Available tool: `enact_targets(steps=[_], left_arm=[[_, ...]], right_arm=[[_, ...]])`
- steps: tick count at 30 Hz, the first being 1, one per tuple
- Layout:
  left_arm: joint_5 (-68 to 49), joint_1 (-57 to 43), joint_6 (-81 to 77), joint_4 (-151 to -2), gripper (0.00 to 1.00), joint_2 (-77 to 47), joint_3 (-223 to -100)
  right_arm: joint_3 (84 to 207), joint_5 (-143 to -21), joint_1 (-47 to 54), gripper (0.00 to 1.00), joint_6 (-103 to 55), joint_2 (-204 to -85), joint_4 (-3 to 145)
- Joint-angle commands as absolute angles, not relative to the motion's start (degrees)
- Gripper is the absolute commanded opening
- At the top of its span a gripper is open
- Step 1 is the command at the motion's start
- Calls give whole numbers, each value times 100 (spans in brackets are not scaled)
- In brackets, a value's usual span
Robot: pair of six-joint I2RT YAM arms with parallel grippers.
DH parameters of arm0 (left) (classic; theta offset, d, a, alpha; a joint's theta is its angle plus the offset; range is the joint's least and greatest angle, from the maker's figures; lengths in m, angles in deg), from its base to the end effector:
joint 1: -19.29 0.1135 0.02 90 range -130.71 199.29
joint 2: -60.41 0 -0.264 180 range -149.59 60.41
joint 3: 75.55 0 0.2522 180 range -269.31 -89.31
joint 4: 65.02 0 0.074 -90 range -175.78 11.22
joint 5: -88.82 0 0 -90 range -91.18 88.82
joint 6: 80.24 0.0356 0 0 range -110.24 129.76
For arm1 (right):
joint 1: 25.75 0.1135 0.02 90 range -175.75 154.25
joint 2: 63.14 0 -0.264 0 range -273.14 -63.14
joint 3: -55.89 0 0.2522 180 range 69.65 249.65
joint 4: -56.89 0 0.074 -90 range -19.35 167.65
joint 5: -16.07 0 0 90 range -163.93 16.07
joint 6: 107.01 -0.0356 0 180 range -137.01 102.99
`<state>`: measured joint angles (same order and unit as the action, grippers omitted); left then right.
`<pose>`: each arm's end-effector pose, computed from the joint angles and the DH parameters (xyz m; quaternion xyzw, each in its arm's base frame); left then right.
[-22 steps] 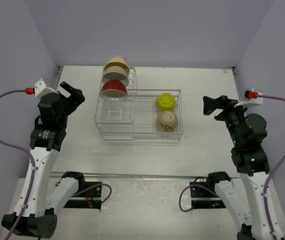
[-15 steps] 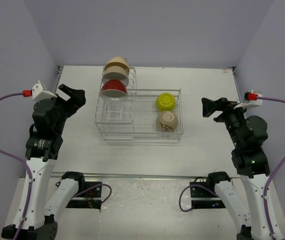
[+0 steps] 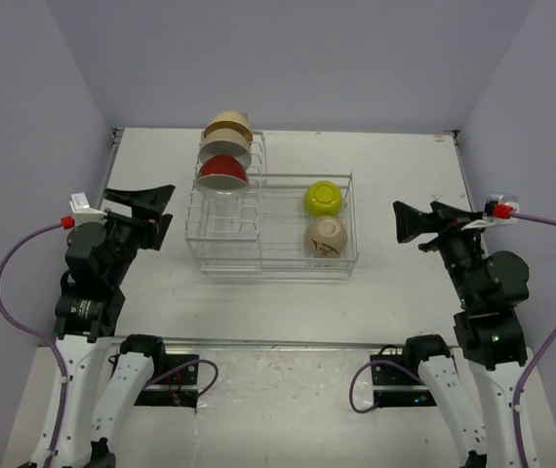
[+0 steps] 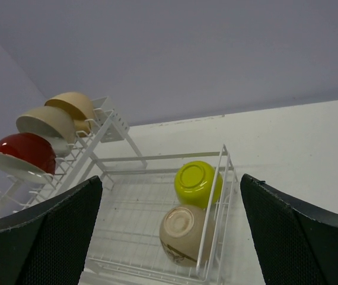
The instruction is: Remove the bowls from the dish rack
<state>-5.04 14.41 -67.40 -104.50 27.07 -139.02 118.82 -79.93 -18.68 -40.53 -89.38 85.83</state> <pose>0.1250 -0.0131 0.3674 -0.4318 0.6282 -0.4439 0.4711 0.0927 0.0152 0.3957 0.0549 0.6557 0.2316 0.7165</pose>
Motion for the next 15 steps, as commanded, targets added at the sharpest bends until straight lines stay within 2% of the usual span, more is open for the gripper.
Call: enact_targets(steps=[1, 8, 12, 15], left_arm=[[-821, 1472, -7584, -10067, 89, 2781, -13879], [-1269, 1472, -8032, -9655, 81, 2438, -13976], [-1269, 1455, -8024, -9636, 80, 2122, -14248], [-1208, 1201, -7962, -9575, 76, 1807, -14432]], right_arm=[[11817, -8175, -1872, 99, -4153, -8811, 8401], [11703, -8403, -1872, 99, -4284, -8828, 8348], [11632, -8412, -1872, 99, -4320, -8793, 8278], [11580, -8456, -1872, 99, -4311, -8775, 8190]])
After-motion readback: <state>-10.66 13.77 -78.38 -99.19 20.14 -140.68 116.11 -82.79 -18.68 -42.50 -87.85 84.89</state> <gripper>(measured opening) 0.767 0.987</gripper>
